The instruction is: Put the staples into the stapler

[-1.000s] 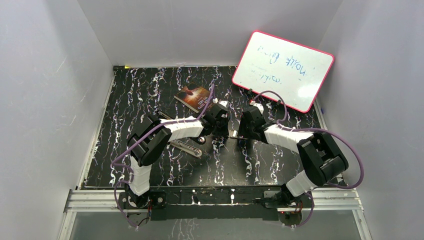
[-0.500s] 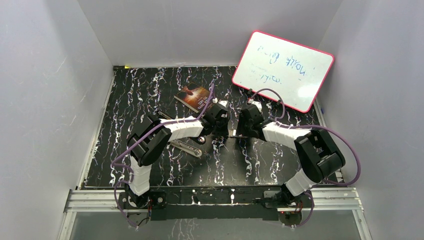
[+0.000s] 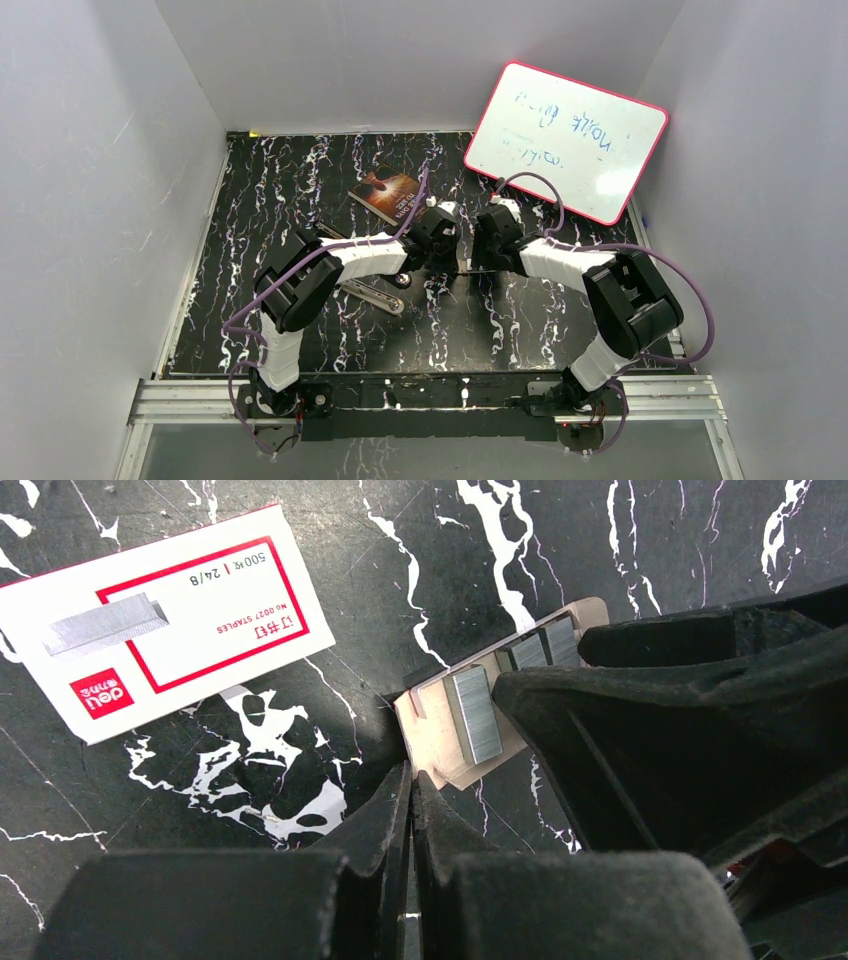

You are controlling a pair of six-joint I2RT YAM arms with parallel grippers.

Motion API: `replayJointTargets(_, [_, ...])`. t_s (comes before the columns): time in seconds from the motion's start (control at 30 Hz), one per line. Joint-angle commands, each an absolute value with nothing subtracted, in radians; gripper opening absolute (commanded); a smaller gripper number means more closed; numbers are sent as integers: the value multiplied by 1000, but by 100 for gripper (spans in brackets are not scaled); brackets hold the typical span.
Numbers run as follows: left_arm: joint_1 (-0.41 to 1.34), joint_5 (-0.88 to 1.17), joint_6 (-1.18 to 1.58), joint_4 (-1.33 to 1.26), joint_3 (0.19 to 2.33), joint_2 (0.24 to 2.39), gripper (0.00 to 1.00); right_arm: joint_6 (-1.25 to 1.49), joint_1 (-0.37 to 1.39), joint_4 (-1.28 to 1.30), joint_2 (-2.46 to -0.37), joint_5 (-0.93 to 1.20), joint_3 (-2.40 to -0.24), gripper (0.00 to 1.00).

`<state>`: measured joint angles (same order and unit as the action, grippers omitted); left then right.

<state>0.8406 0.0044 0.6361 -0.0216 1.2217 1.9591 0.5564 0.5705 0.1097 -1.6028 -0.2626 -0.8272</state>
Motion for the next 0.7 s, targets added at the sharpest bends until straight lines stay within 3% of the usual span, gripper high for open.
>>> replayJointTargets(0.0, [835,13,631,-9,1221,1902,0,515,574,221,-1647,-329,-834,56])
replayJointTargets(0.5, [834,12,632,-8,1223,1903,0,456,599,290,-1714,-378,-876,50])
replayJointTargets(0.67, [834,10,632,-5,1229,1909,0,454,605,291,-1714,-379,-876,38])
